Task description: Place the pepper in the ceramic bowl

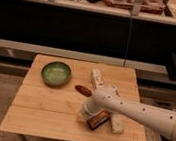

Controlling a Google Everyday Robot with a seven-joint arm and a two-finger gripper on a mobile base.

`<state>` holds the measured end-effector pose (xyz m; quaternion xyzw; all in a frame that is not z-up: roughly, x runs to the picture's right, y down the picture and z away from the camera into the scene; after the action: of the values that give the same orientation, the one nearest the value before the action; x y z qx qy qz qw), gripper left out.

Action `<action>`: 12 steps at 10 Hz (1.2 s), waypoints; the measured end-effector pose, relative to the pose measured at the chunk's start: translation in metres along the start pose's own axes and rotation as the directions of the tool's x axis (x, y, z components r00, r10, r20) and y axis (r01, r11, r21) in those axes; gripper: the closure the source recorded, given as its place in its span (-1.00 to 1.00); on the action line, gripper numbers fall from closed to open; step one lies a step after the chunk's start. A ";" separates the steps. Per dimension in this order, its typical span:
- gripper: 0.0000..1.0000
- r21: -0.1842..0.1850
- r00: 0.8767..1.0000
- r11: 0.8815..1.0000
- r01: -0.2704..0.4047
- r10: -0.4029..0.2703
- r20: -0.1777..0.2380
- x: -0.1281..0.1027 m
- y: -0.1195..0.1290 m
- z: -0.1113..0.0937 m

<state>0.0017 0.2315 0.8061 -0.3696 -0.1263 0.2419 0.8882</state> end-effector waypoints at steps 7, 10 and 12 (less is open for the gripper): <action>0.74 0.169 1.000 0.985 0.026 -0.028 0.011 -0.001 -0.062 -0.106; 0.75 0.232 0.994 0.971 0.054 -0.075 0.082 -0.016 -0.088 -0.126; 0.36 0.250 0.989 0.966 0.071 -0.101 0.111 -0.013 -0.109 -0.128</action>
<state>0.0786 0.0823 0.7949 -0.2353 -0.1658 0.2390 0.9274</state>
